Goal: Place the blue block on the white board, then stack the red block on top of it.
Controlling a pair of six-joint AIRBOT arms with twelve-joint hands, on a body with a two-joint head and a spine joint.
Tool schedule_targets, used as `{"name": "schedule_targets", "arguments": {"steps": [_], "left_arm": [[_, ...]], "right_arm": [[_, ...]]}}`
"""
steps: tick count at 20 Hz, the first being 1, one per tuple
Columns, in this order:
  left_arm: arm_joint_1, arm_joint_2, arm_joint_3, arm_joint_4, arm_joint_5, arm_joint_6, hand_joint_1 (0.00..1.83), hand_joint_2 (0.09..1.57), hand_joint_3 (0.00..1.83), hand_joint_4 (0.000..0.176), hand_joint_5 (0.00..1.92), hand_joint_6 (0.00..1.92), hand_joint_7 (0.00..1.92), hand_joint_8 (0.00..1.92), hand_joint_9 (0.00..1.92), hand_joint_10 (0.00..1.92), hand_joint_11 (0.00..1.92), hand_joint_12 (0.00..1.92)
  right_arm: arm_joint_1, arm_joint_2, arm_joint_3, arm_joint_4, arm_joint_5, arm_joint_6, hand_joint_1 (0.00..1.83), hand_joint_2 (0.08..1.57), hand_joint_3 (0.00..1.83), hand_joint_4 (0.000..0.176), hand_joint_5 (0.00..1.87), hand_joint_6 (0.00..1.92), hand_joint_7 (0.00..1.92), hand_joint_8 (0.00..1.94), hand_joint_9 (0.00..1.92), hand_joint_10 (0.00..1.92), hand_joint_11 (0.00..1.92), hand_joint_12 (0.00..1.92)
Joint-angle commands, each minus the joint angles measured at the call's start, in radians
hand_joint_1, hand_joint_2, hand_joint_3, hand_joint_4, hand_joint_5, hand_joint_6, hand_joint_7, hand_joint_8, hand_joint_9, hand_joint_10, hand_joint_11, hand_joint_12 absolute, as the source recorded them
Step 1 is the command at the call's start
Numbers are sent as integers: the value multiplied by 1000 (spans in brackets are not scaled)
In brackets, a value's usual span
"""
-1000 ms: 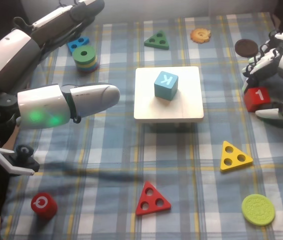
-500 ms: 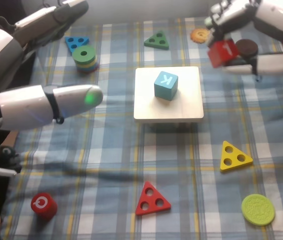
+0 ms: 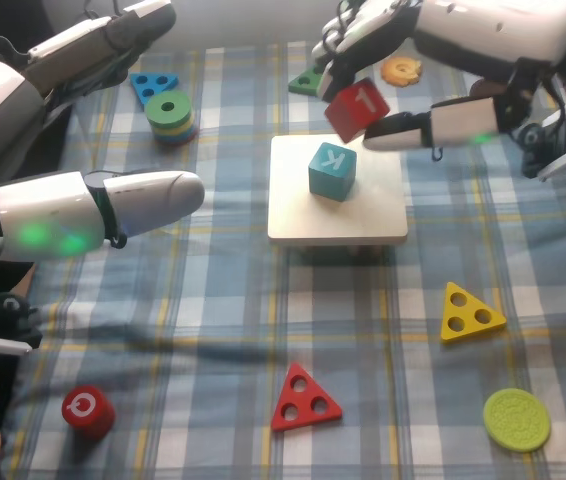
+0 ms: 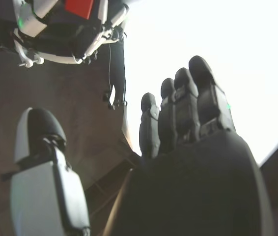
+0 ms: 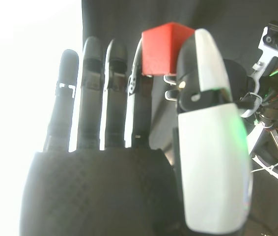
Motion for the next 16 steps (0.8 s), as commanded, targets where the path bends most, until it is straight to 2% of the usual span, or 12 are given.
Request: {"name": "schedule_targets", "arguments": {"steps": [1, 2, 4, 6, 8, 11, 14, 16], "left_arm": [[-6, 5, 2, 15, -114, -10, 783, 898, 0, 110, 281, 1, 234, 1, 191, 0, 0, 527], [-6, 5, 2, 15, -114, -10, 772, 900, 1, 112, 279, 0, 234, 1, 193, 1, 0, 533], [-6, 5, 1, 15, -116, -10, 794, 904, 2, 99, 280, 1, 229, 0, 190, 0, 0, 532], [-6, 5, 0, 15, -119, -10, 820, 899, 0, 99, 284, 2, 228, 0, 190, 0, 0, 526], [-6, 5, 0, 15, -120, -10, 834, 900, 0, 84, 292, 2, 227, 0, 187, 0, 0, 492], [-6, 5, -1, 15, -120, -10, 828, 906, 1, 93, 279, 0, 223, 0, 190, 1, 0, 510], [-6, 5, -1, 15, -120, -10, 816, 905, 0, 87, 285, 2, 225, 1, 191, 1, 0, 511], [-6, 5, 0, 15, -120, -10, 824, 905, 0, 90, 287, 2, 223, 2, 184, 1, 0, 493]], "right_arm": [[21, -5, 4, 32, 99, 9, 1179, 1055, 1, 0, 1108, 758, 812, 2, 660, 0, 93, 980], [26, -11, 5, 20, 96, 10, 1179, 1056, 1, 0, 1105, 763, 813, 2, 660, 2, 94, 985], [28, -19, 5, 7, 90, 12, 1171, 1062, 1, 0, 1090, 790, 797, 0, 638, 0, 83, 979], [28, -23, 6, 3, 81, 12, 1175, 1065, 1, 0, 1083, 807, 784, 0, 620, 0, 68, 981], [28, -24, 7, 0, 70, 12, 1173, 1073, 1, 0, 1063, 841, 788, 1, 635, 3, 95, 981], [28, -24, 8, -5, 57, 12, 1167, 1089, 2, 0, 1027, 900, 755, 1, 598, 1, 71, 999], [28, -26, 10, -8, 52, 12, 1164, 1097, 1, 0, 1009, 927, 730, 0, 574, 0, 39, 1013], [28, -30, 10, -14, 49, 12, 1163, 1098, 0, 0, 1008, 930, 722, 0, 564, 0, 29, 1014]]}}
